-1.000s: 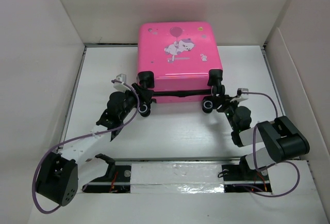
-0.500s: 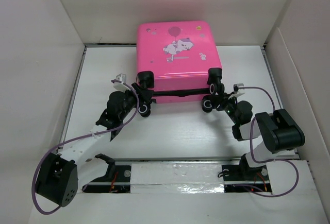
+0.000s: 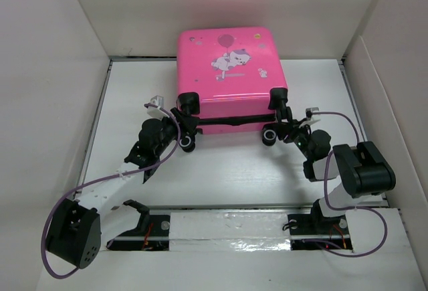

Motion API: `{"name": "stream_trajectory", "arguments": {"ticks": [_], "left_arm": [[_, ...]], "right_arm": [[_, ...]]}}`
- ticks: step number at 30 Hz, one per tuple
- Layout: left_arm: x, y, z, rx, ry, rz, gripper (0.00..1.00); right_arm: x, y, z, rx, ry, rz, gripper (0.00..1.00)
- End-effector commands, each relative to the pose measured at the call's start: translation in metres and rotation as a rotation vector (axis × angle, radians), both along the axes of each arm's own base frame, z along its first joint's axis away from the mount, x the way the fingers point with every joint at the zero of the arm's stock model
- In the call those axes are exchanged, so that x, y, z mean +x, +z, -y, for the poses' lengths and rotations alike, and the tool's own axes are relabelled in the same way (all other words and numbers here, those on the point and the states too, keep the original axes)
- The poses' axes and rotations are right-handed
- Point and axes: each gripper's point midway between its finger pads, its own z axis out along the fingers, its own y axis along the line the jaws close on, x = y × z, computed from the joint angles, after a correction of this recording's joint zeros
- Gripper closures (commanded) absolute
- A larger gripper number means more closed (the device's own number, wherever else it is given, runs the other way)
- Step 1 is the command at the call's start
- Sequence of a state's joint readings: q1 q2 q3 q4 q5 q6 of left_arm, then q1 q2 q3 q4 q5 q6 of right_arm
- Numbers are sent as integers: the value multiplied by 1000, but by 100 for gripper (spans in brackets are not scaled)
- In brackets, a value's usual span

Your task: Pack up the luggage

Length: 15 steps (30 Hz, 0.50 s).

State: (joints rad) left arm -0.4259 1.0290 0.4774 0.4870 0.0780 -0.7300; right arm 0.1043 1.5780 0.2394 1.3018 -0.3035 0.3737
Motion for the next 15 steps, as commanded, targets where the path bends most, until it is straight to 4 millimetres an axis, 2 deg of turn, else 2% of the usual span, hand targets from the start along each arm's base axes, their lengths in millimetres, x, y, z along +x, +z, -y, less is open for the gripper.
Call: {"name": "stream_trajectory", "arguments": {"ticks": [1, 4, 6, 12, 15], "left_arm": [[11, 107, -2, -145, 33, 306, 100], [11, 103, -2, -141, 35, 300, 100], [12, 102, -4, -136, 42, 299, 100], [13, 97, -4, -127, 45, 288, 100], [13, 96, -3, -132, 43, 286, 100]], "right_arm": [[9, 126, 2, 84, 4, 502, 57], [9, 126, -1, 98, 26, 503, 58], [5, 136, -7, 108, 31, 528, 58], [-16, 177, 0, 136, 22, 638, 59], [-13, 176, 1, 130, 22, 620, 59]]}}
